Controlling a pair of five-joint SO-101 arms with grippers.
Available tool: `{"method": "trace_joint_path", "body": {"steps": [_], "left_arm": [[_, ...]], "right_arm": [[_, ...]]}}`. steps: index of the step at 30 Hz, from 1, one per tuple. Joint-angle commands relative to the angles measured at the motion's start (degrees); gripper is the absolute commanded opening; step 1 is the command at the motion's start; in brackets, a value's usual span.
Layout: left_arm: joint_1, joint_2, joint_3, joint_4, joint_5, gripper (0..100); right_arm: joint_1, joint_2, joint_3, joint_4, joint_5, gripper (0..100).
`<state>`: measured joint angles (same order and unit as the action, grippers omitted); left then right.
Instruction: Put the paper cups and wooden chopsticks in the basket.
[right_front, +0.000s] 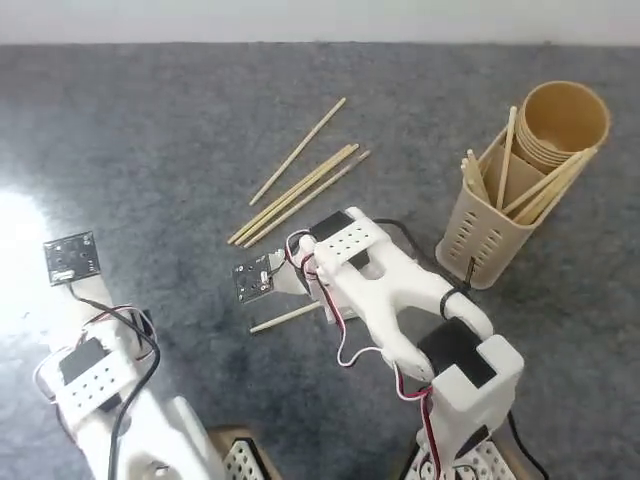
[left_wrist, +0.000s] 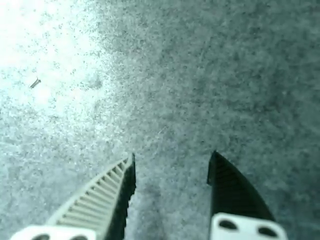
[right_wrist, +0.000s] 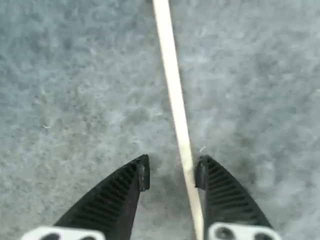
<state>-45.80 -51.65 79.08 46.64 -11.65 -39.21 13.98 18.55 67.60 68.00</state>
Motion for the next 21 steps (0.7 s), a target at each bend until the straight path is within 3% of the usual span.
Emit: {"method": "trace_joint_path", "body": {"steps": [1,3,8,15,21], "left_arm": [[0.4,-1.2,-0.2,-0.9,0.2,22],[0.4,-1.2,-0.2,-0.9,0.2,22],[0.4,-1.2,-0.2,-0.9,0.2,22],[0.4,-1.2,-0.2,-1.0,0.2,22],[0.4,-1.2,-0.2,-1.0,0.2,22]], "right_arm": [[0.8,-0.6,-2.3,-0.4,0.6,0.0],[0.8,-0.8,-2.3,-0.4,0.5,3.6],[0.7,-0.9,-3.7,1.4,0.4,0.9],[0.8,-3.9,-14.5,15.0,-0.1,0.8],[0.9,-17.5,-22.0,17.5,-8.4,0.8]]}}
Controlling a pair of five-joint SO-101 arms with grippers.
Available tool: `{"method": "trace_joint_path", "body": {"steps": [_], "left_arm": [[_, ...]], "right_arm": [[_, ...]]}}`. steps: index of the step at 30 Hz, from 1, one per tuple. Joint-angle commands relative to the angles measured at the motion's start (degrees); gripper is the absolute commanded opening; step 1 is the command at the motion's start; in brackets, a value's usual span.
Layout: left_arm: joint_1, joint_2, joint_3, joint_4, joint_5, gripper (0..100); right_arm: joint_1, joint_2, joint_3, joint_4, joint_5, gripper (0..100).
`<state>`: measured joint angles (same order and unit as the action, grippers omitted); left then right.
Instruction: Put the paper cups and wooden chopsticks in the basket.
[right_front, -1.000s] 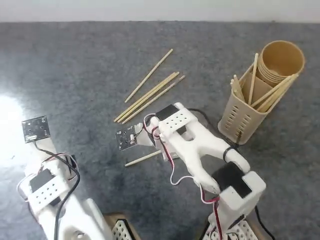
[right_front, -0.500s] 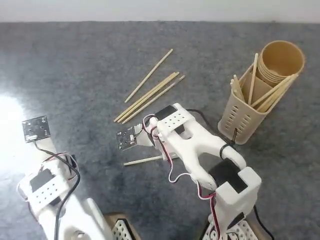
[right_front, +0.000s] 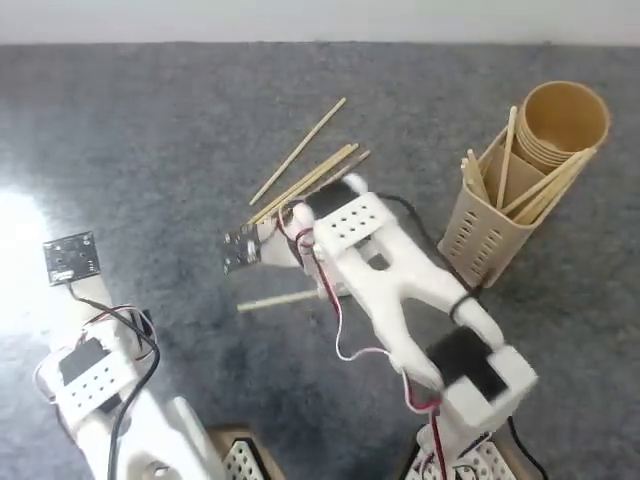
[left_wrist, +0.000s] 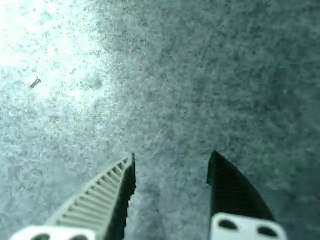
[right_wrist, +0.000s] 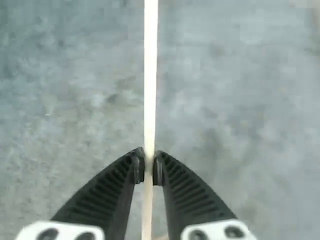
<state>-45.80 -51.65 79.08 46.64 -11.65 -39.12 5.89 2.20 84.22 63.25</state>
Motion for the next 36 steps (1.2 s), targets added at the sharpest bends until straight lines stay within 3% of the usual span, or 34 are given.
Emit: {"method": "trace_joint_path", "body": {"steps": [1,6,13,20,30,36], "left_arm": [[0.4,-1.2,-0.2,-1.0,0.2,22],[0.4,-1.2,-0.2,-0.9,0.2,22],[0.2,-1.2,-0.2,-0.8,0.2,22],[0.2,-1.2,-0.2,-0.8,0.2,22],[0.1,-1.2,-0.1,-0.8,0.2,22],[0.3,-1.2,-0.1,-0.9,0.2,22]], "right_arm": [[0.8,-11.7,-6.2,0.8,-4.6,0.8],[4.4,-21.3,-7.1,0.8,-8.0,0.8],[16.5,-31.8,-7.1,-3.7,-13.1,0.8],[29.6,-40.1,-6.9,-16.7,-25.5,0.8],[37.1,-43.8,7.5,-38.5,-46.7,0.8],[37.7,-51.0,22.8,-51.3,-52.6,0.8]]}}
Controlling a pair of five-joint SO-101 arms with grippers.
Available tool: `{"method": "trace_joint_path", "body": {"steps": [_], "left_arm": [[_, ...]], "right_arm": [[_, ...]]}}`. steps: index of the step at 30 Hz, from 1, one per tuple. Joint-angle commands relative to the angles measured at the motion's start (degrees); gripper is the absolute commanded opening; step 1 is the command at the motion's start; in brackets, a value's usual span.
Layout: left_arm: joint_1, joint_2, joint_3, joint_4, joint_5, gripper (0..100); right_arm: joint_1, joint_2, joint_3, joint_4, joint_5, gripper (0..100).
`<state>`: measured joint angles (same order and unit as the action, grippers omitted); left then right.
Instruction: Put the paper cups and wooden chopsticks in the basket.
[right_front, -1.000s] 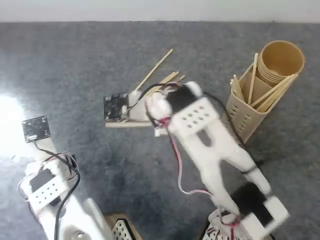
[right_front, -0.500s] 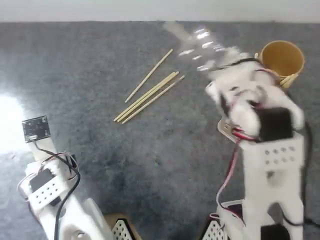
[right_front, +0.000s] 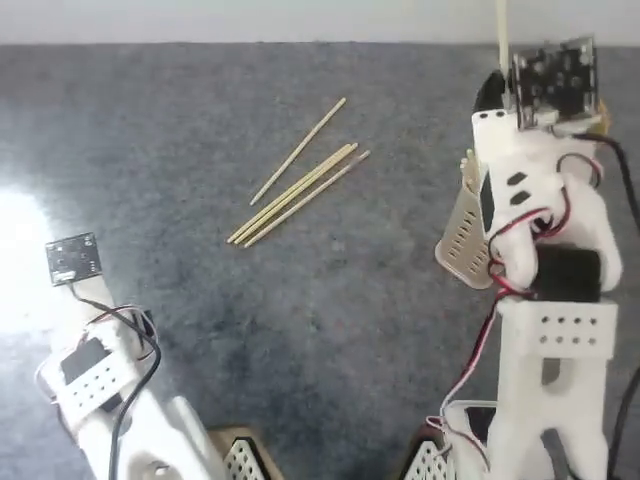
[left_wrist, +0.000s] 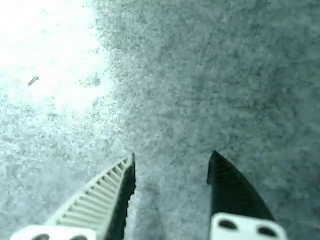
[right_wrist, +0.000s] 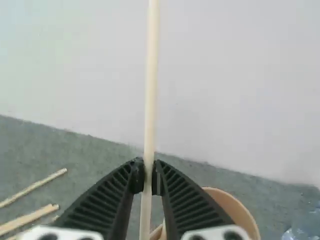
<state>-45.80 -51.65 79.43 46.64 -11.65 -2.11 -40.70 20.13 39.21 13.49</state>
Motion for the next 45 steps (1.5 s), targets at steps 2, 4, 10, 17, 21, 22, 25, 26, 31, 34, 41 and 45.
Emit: {"method": "trace_joint_path", "body": {"steps": [2,4,10,17,21,22,25,26,31,34,41,45], "left_arm": [[0.3,-1.2,-0.5,-1.0,0.2,22],[0.3,-1.2,-0.5,-1.0,0.2,22],[0.3,-1.2,-0.5,-1.0,0.2,22],[0.4,-1.2,-0.5,-1.0,0.2,22],[0.4,-1.2,-0.5,-0.9,0.2,22],[0.4,-1.2,-0.5,-0.9,0.2,22],[0.4,-1.2,-0.5,-0.9,0.3,22],[0.4,-1.2,-0.5,-0.9,0.3,22],[0.4,-1.2,-0.5,-0.9,0.4,22],[0.4,-1.2,-0.5,-0.9,0.4,22],[0.4,-1.2,-0.5,-0.8,0.4,22],[0.4,-1.2,-0.5,-0.8,0.4,22]], "right_arm": [[0.7,-6.6,9.9,-10.9,-3.9,0.8],[0.7,-7.8,14.2,-14.5,-3.7,0.8],[5.5,-8.0,21.5,-15.7,-3.9,0.8],[9.1,-12.4,30.5,-14.4,-3.7,0.8],[8.8,-16.8,35.3,-12.0,-1.6,3.8],[8.8,-18.0,35.8,-10.4,-1.1,7.7],[9.0,-21.5,36.0,-6.7,-0.9,24.1],[9.1,-22.5,36.0,-5.8,-0.8,28.7],[8.8,-28.2,36.0,-2.7,-0.8,27.3],[8.8,-31.4,36.0,-1.6,-0.9,22.8],[8.8,-41.8,34.4,3.6,-0.9,27.2],[8.8,-49.0,31.9,10.2,-0.9,29.6]]}}
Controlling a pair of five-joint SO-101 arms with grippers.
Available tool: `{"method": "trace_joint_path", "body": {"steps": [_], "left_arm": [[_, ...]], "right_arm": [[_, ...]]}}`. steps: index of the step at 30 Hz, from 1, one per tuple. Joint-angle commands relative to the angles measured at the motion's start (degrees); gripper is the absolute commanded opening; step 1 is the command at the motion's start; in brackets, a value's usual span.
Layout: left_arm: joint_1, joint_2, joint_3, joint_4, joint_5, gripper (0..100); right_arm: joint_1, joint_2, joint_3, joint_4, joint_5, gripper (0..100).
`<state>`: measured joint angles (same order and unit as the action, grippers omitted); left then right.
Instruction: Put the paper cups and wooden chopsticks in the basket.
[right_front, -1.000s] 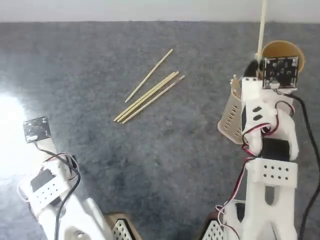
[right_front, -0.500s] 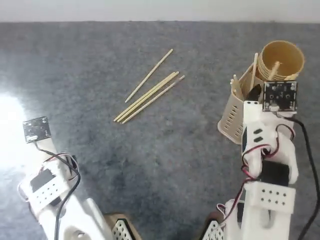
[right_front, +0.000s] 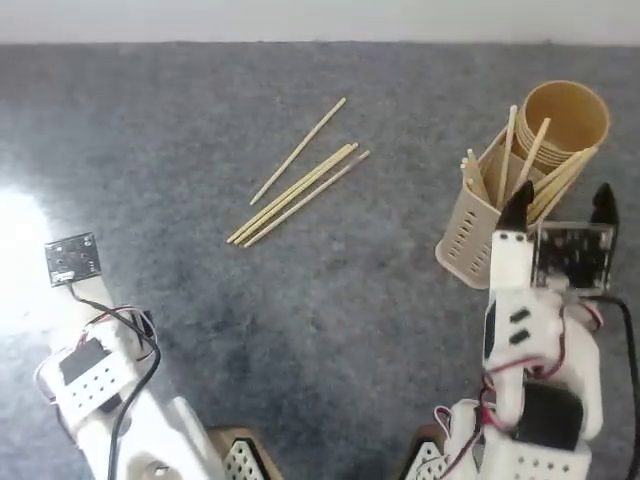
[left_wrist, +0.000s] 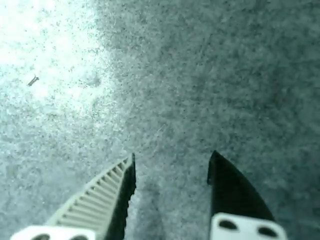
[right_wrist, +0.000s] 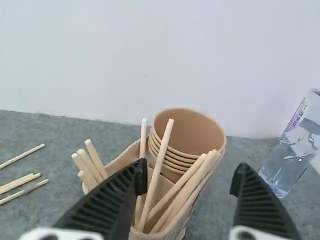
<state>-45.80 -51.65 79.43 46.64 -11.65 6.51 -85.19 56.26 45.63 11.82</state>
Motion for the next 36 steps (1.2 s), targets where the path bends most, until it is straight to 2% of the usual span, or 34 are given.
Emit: {"method": "trace_joint_path", "body": {"steps": [1,7,12,15,18,21,23,28,31,36], "left_arm": [[0.4,-1.2,-0.5,-0.8,0.4,22],[0.6,-1.2,-0.6,-0.8,0.2,23],[6.2,-1.2,-2.0,1.5,-2.4,23],[11.6,-1.2,-7.9,7.6,-3.7,22],[17.0,-1.2,-17.2,15.9,-3.5,22],[23.0,-1.2,-27.6,24.1,-3.7,22],[26.5,-1.2,-33.3,26.7,-3.7,22],[35.3,-0.7,-40.0,26.0,-3.9,23],[40.4,0.1,-40.0,21.6,-8.6,23],[45.6,12.9,-46.1,20.8,-12.3,23]], "right_arm": [[0.2,-6.2,-4.3,5.1,0.8,30.2],[-0.7,-15.2,-4.2,19.4,0.4,30.6],[-5.7,-18.9,-2.2,28.2,0.7,30.4],[-5.3,-18.6,3.8,25.9,0.9,30.3],[-4.5,-18.8,13.0,19.0,1.0,30.3],[-4.2,-18.8,21.5,13.1,-0.7,30.3],[-4.3,-18.8,25.8,10.7,-3.0,30.3],[-4.5,-18.8,33.5,5.9,-3.8,30.3],[-4.5,-18.8,36.9,2.7,-3.7,30.3],[-4.6,-18.8,39.9,0.0,-3.6,30.3]]}}
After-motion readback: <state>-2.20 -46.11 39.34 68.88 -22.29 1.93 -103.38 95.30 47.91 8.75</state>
